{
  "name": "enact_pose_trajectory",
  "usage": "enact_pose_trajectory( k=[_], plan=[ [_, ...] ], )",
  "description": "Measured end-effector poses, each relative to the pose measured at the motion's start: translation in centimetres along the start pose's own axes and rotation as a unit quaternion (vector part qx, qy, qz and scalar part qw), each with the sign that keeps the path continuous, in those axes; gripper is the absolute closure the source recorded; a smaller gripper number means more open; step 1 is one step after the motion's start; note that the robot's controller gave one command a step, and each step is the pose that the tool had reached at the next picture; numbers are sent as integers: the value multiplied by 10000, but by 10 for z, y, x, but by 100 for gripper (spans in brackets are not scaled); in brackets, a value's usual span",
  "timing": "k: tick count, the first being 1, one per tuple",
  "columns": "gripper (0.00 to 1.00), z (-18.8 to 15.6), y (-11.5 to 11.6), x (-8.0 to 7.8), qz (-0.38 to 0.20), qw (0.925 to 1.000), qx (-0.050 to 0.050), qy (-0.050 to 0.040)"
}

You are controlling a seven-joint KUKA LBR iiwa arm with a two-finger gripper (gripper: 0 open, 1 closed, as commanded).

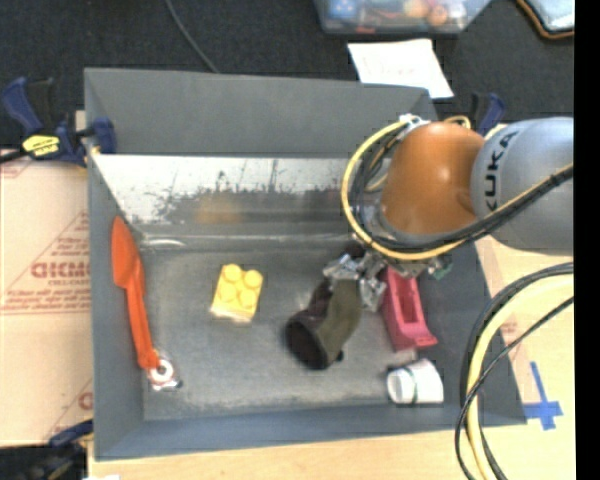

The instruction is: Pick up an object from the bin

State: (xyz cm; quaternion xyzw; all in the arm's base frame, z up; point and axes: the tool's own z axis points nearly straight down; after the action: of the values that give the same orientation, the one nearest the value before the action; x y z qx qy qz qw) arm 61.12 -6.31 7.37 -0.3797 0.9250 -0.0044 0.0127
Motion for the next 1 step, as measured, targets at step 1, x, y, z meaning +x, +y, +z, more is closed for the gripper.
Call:
enact_pose_trajectory(
  k=[1],
  plan=[
    [100,0,0,0,2,10000,0,0]
  ],
)
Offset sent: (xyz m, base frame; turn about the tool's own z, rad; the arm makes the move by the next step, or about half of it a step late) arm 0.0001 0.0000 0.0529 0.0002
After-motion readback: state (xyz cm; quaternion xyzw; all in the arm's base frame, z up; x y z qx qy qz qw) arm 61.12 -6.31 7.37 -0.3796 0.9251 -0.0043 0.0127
